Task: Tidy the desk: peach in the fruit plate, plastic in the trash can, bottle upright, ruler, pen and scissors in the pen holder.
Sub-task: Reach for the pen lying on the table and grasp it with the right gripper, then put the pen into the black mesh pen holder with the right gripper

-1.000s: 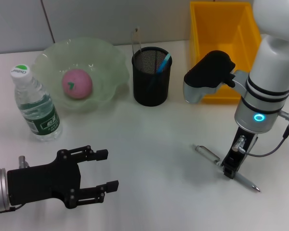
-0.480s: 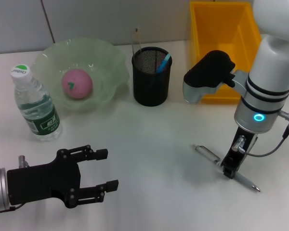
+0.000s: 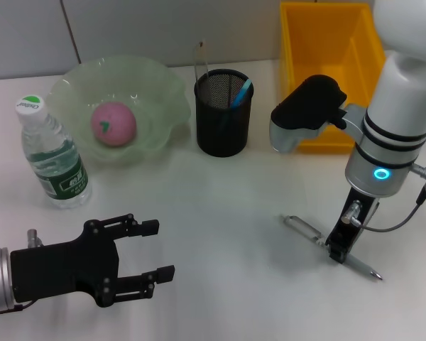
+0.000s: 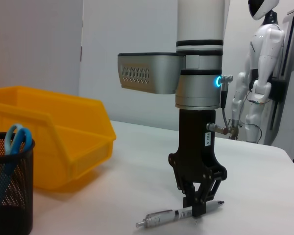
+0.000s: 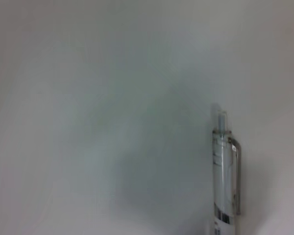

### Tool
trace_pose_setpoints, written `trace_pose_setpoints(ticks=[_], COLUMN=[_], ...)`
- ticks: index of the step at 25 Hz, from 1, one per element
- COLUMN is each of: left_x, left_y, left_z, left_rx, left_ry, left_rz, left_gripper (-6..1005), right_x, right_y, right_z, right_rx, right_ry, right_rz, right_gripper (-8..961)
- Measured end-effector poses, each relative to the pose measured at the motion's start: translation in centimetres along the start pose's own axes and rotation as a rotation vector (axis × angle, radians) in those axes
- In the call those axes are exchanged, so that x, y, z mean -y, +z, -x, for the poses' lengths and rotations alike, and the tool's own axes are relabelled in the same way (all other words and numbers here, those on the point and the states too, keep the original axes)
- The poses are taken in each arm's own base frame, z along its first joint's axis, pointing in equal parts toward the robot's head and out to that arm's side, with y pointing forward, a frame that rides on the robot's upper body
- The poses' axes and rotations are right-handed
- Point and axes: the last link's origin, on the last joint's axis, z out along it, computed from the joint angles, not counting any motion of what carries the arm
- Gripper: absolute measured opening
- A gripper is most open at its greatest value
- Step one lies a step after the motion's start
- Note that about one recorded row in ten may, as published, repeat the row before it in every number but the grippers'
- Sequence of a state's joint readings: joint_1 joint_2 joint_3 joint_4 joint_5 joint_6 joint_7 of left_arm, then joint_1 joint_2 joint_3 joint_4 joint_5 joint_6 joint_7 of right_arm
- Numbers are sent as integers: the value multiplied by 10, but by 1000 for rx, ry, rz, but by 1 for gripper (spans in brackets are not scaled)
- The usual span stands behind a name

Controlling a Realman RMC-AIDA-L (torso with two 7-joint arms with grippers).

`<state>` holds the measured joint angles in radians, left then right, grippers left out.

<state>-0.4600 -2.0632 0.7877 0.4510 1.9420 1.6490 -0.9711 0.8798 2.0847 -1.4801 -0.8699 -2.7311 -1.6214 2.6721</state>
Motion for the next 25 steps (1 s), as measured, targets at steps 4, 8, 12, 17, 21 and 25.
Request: trace_pose_setpoints(ticks=[4, 8, 12, 17, 21, 25], left_x=[0, 0, 0, 1, 3, 5], left_y=[0, -1, -1, -1, -3, -5], left_z=[0, 0, 0, -2, -3, -5], left_rx=[0, -1, -5, -21, -34, -56], left_ry=[-1, -1, -3, -4, -7, -5], left_rz=[-1, -3, -5, -15, -34, -56], left_gripper=[753, 753, 753, 753, 753, 753], right_x=[0, -1, 1, 3, 4, 12], right_y=[-4, -17, -50, -77, -85, -89], right_z=[2, 7, 15, 16, 13, 10], right_rx=[16, 67, 257, 574, 788, 1018], right_ry=[-1, -10, -41, -143, -220, -264], right_rz=[2, 7, 79, 169, 219, 249], right_gripper=[134, 125, 125, 126, 126, 126])
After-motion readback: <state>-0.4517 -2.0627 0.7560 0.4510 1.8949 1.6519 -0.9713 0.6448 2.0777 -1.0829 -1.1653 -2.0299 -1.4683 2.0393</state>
